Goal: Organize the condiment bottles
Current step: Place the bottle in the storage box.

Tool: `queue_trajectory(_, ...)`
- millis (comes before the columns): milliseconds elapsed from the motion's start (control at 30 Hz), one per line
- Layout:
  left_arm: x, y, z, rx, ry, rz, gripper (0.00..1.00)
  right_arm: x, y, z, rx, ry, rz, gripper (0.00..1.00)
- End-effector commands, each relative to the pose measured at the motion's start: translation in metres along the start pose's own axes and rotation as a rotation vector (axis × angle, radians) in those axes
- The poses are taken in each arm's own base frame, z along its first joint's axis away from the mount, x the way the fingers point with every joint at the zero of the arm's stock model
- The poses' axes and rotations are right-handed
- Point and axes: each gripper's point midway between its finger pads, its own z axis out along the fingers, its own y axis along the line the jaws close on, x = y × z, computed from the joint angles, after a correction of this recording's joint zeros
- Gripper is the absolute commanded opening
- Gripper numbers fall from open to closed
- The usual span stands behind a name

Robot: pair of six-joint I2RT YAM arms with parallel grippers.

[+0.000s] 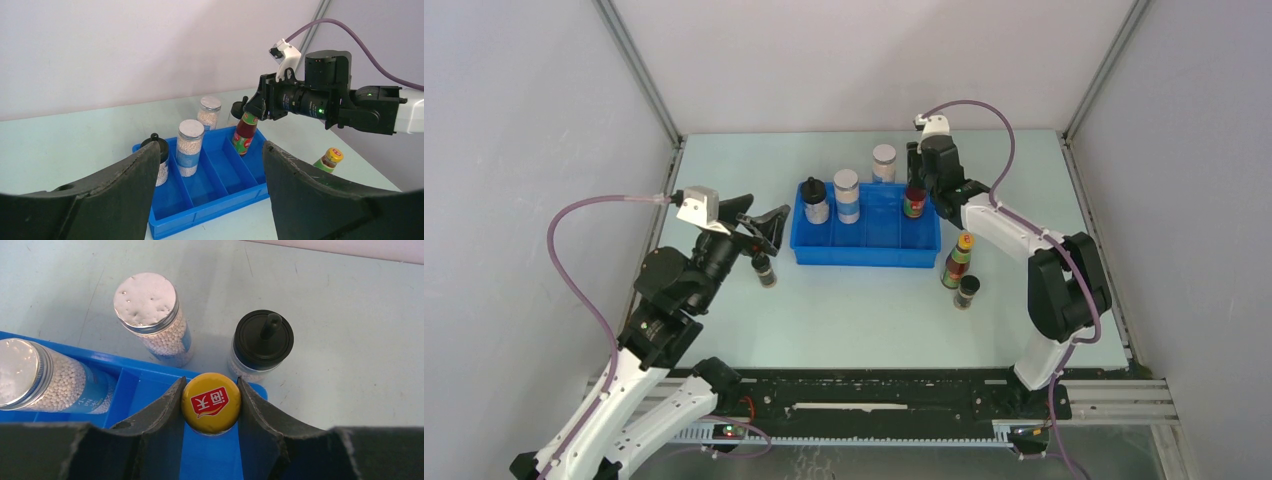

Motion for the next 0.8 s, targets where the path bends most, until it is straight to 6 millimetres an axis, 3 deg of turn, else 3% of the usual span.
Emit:
queue_trajectory(0,0.000,0.000,0.003,0.003,-0.011,0.021,0.79,-0.051,-0.003,-0.002,0.007,-0.168,0.077,0.00)
queue_trajectory(767,0.007,0.000,0.004,0.002,0.003,0.017,0.79,-0.036,-0.010,0.005,0.043,-0.128,0.092,0.00)
